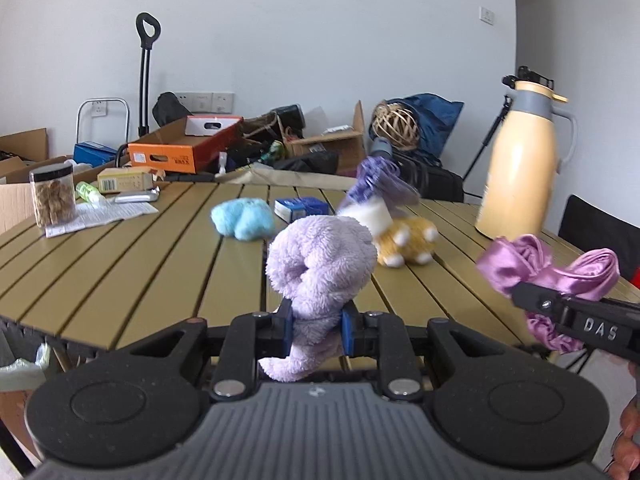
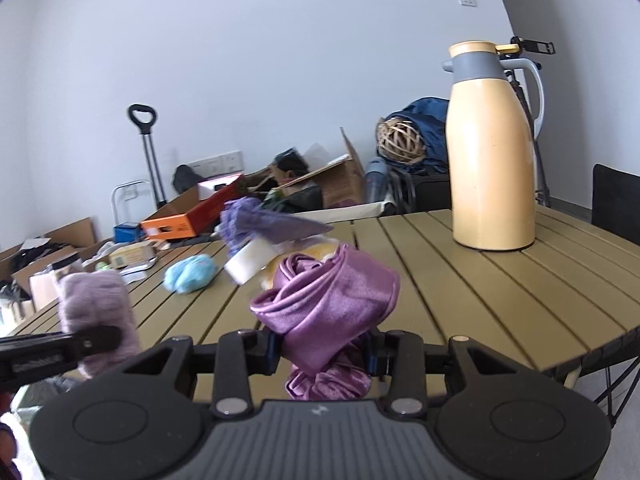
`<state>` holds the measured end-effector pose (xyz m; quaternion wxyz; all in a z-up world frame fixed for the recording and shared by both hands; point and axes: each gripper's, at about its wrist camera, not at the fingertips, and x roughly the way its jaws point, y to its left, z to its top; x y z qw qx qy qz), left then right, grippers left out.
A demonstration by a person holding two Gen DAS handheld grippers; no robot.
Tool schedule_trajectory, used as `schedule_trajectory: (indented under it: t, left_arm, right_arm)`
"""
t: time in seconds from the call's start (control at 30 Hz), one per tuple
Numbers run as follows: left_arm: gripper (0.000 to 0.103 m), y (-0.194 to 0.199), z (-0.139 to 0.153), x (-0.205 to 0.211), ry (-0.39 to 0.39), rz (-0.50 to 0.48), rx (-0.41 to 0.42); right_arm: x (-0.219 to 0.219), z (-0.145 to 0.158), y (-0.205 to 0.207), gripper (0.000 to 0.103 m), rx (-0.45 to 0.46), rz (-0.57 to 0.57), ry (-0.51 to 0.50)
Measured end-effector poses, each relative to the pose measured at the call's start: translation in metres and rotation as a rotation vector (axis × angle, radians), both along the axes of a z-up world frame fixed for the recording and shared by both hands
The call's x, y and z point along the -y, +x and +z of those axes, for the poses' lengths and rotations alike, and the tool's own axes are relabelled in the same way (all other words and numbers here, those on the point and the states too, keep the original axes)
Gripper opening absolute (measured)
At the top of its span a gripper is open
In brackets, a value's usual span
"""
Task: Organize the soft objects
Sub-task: 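Lift the lavender plush and purple scrunchie and carry both toward the black bin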
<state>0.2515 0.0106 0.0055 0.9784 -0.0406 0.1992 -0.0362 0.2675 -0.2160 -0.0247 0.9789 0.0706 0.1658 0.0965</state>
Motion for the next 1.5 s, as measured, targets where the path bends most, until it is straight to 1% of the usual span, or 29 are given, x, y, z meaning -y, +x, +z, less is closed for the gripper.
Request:
schedule_trajectory:
  t: [0.17, 0.4, 0.73, 0.87, 1.0, 1.13, 1.27, 1.37, 1.5]
  left_arm:
    - [0.022, -0.024, -0.009, 0.005, 0.004, -0.027, -0.015]
    - [0.022, -0.055, -0.024, 0.011, 0.017, -0.058, -0.061]
    - [0.022, -0.088, -0.055, 0.016, 0.06, -0.079, -0.159]
    - [0.022, -0.094, -0.068, 0.013, 0.066, -0.094, -0.207]
    - [0.022, -0.098, -0.086, 0.008, 0.095, -0.081, -0.264]
    - [0.022, -0.098, -0.106, 0.002, 0.116, -0.062, -0.344]
    - [0.022, -0.095, -0.126, -0.005, 0.137, -0.035, -0.426]
    - [0.022, -0.09, -0.135, -0.011, 0.151, 0.0, -0.46]
    - [0.022, -0.083, -0.147, -0.019, 0.148, 0.033, -0.511]
  right_arm:
    - [-0.011, -0.011, -0.027, 0.037, -0.01, 0.058, -0.037]
    - [-0.021, -0.025, -0.056, 0.037, -0.057, 0.105, -0.079]
    - [-0.028, -0.058, -0.083, 0.037, -0.201, 0.134, -0.133]
    - [-0.028, -0.075, -0.091, 0.037, -0.268, 0.14, -0.161]
    - [-0.027, -0.094, -0.099, 0.037, -0.341, 0.141, -0.184]
    - [-0.023, -0.11, -0.1, 0.037, -0.417, 0.127, -0.2]
    - [-0.018, -0.125, -0.096, 0.037, -0.489, 0.109, -0.21]
    - [-0.015, -0.135, -0.093, 0.037, -0.537, 0.103, -0.214]
    - [-0.012, -0.146, -0.087, 0.037, -0.597, 0.087, -0.215]
